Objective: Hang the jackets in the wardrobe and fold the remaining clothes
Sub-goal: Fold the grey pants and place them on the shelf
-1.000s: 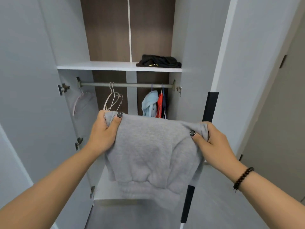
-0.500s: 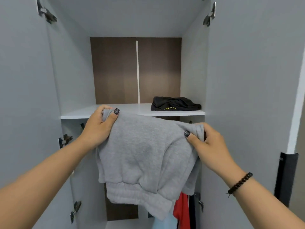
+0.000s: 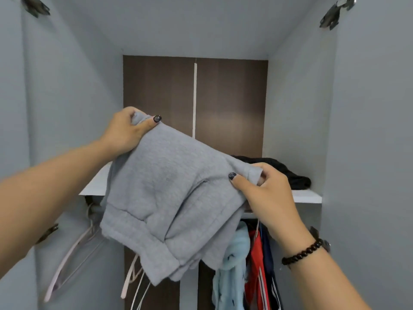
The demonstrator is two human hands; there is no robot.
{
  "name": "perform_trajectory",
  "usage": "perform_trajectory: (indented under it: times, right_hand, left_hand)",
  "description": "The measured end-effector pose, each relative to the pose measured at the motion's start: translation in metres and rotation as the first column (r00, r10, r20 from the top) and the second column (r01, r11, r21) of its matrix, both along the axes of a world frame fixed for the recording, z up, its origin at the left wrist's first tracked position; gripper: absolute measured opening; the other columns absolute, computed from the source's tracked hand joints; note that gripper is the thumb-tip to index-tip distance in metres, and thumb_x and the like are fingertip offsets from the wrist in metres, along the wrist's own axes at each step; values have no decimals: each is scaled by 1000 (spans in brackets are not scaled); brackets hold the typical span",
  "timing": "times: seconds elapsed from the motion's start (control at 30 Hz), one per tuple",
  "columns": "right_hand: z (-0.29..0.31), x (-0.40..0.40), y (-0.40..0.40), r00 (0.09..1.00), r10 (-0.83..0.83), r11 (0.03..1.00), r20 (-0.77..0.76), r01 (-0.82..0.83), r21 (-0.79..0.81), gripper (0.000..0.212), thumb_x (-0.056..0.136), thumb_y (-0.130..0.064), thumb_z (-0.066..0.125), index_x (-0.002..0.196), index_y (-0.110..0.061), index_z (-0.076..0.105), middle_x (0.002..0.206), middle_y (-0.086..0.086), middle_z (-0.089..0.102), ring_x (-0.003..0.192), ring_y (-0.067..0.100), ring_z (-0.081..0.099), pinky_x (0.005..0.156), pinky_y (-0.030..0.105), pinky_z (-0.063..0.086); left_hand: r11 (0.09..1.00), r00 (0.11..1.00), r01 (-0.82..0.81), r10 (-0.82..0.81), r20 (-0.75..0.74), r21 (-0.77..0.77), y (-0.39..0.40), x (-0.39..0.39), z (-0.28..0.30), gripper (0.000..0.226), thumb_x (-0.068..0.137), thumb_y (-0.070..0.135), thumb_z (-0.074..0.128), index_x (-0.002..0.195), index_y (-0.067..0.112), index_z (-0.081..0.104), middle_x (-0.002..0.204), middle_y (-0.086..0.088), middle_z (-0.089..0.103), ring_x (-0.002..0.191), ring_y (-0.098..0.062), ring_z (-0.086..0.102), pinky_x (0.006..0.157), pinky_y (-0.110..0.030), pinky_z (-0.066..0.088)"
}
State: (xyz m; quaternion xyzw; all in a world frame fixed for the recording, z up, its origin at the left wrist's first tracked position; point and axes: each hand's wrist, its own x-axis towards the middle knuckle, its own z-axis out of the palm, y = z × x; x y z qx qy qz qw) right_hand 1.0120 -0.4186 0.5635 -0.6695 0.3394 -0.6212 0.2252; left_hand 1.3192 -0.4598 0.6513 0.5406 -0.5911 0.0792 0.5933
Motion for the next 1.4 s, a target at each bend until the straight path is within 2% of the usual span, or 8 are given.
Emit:
perform_trajectory:
  times: [0.17, 0.47, 0.63, 0.83, 0.93, 1.07, 1.23, 1.4]
  right_hand:
    - [35, -6, -74, 997, 33, 996, 74, -39, 84, 14, 76, -20, 72, 82, -13, 61, 82, 7, 67, 78, 26, 66, 62, 49, 59]
    - [43, -53, -183, 977, -84, 988, 197, 57, 141, 13, 82, -17, 67, 88, -17, 56, 62, 4, 69, 48, 28, 67, 57, 39, 58]
    - [26, -85, -203, 940, -331, 939, 84, 319, 130, 17, 80, -17, 64, 87, -23, 50, 54, 5, 68, 39, 19, 63, 36, 17, 44]
    - [10, -95, -206, 794, -580, 796, -181, 600, 80, 14, 82, -22, 58, 94, -21, 52, 78, 3, 64, 68, 26, 60, 61, 34, 50]
    - [10, -87, -200, 703, -645, 728, -301, 685, 39, 14, 84, -24, 56, 97, -20, 51, 81, 1, 57, 73, 24, 49, 60, 31, 38]
    - [27, -88, -201, 633, -643, 666, -431, 740, 94, 19, 78, -30, 62, 84, -13, 56, 75, 3, 56, 69, 27, 53, 52, 27, 35]
    - [64, -100, -217, 839, -345, 690, -420, 530, 493, 30, 81, -34, 69, 72, -8, 55, 58, 8, 58, 47, 21, 54, 47, 22, 41]
    - [65, -96, -232, 768, -207, 698, -607, 550, 458, 10, 85, -16, 61, 77, -11, 60, 73, 8, 61, 63, 20, 56, 59, 28, 44]
  left_hand:
    - [1000, 994, -11, 11, 107, 2, -99, -22, 63, 48, 77, 55, 72, 92, 10, 64, 91, 0, 64, 85, -17, 58, 68, -28, 45]
    - [972, 960, 234, -230, 158, -5, -260, -142, 126, 47, 72, 41, 83, 66, 16, 43, 65, 11, 47, 61, 0, 43, 49, -7, 35]
    - [956, 941, 279, -291, 175, 88, -322, -225, 94, 54, 72, 47, 81, 101, 10, 57, 94, 1, 58, 84, -14, 53, 64, -24, 38]
    - [848, 816, 52, -341, 467, 527, -329, -254, 47, 67, 88, 58, 57, 129, 6, 53, 126, -8, 59, 119, -28, 55, 100, -36, 45]
    - [771, 706, -35, -431, 562, 636, -301, -238, 44, 57, 91, 62, 47, 106, 9, 64, 112, -4, 63, 104, -28, 60, 97, -39, 48]
    - [657, 673, -343, -328, 663, 672, -257, -197, 41, 65, 94, 64, 37, 124, 8, 55, 115, -8, 56, 87, -29, 60, 66, -34, 49]
    - [377, 961, -52, -234, 149, 925, -241, -136, 10, 68, 87, 64, 52, 122, 6, 57, 119, -15, 64, 100, -30, 65, 84, -36, 56]
    - [410, 915, 346, -347, -207, 844, -242, -129, -15, 14, 94, 22, 55, 82, 15, 59, 70, -2, 62, 63, -14, 56, 57, -21, 40]
